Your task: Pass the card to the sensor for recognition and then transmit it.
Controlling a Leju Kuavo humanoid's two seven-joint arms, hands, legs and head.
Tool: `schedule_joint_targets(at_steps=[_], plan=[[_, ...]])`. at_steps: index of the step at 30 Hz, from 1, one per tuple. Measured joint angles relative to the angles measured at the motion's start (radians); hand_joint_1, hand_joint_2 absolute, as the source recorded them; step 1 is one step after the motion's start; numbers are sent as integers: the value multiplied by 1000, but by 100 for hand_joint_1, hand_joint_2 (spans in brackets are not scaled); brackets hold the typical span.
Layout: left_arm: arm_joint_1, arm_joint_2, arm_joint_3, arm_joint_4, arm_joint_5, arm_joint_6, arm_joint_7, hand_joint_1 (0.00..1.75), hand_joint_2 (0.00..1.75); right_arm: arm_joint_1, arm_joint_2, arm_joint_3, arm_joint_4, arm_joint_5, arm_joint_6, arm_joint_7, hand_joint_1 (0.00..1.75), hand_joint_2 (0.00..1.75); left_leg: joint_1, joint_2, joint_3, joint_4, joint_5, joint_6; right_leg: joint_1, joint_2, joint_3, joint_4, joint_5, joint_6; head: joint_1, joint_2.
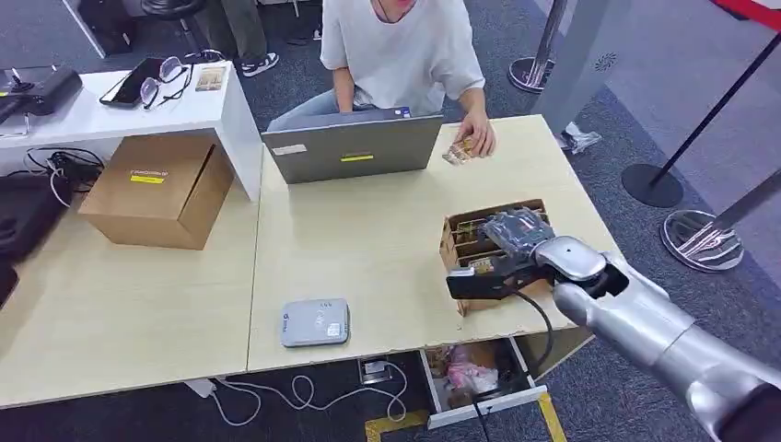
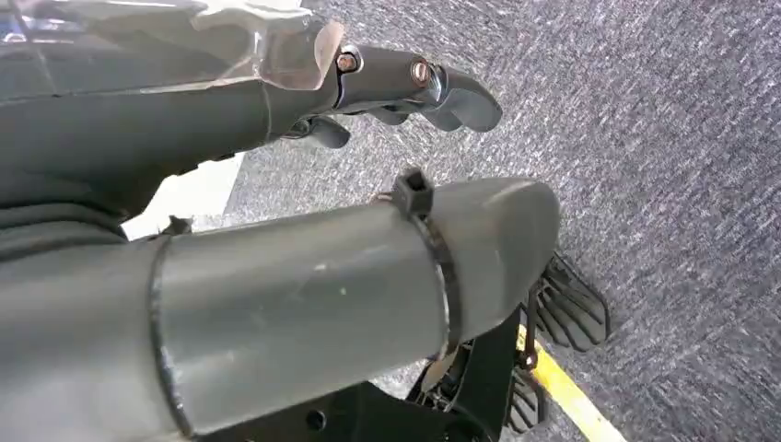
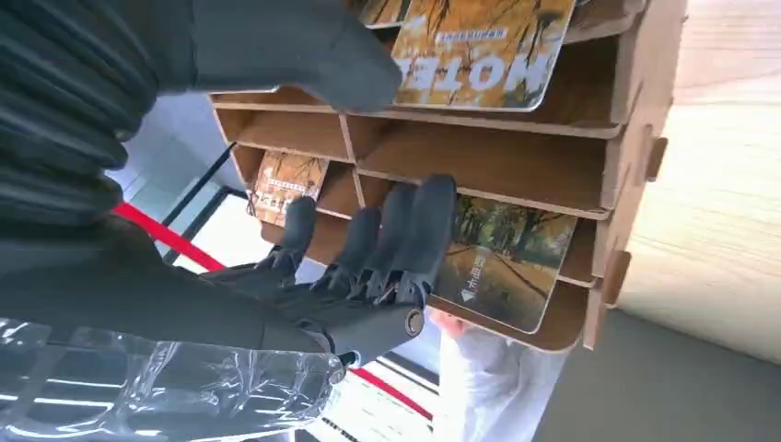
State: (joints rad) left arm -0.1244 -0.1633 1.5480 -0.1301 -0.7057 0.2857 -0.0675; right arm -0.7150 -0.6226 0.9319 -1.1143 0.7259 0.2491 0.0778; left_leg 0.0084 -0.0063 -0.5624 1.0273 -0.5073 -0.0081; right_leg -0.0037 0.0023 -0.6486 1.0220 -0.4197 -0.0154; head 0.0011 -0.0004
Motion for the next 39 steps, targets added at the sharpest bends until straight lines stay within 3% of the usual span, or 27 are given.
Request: schedule_joint_targets(at_steps=[4, 16, 22, 35, 39], plan=[[0, 0, 0, 0, 3, -4, -4, 0, 0, 29, -21, -12, -57, 0, 0, 16, 72, 175, 0, 0, 0, 0, 0, 0, 0, 0, 0, 0, 0, 0, 0, 0], [1, 0, 0, 0, 6, -7, -5, 0, 0, 64, -53, -43, -152, 13, 3, 34, 89, 175, 0, 0, 0, 0, 0, 0, 0, 0, 0, 0, 0, 0, 0, 0], [1, 0, 0, 0, 7, -5, -1, 0, 0, 90, -66, -47, -177, 15, 6, 34, 86, 175, 0, 0, 0, 0, 0, 0, 0, 0, 0, 0, 0, 0, 0, 0], [1, 0, 0, 0, 12, -3, 2, 0, 0, 120, -46, -50, -176, 34, 30, 28, 79, 175, 0, 0, 0, 0, 0, 0, 0, 0, 0, 0, 0, 0, 0, 0], [0, 0, 0, 0, 12, -3, 2, 0, 0, 121, -35, -50, -169, 35, 33, 28, 89, 175, 0, 0, 0, 0, 0, 0, 0, 0, 0, 0, 0, 0, 0, 0]])
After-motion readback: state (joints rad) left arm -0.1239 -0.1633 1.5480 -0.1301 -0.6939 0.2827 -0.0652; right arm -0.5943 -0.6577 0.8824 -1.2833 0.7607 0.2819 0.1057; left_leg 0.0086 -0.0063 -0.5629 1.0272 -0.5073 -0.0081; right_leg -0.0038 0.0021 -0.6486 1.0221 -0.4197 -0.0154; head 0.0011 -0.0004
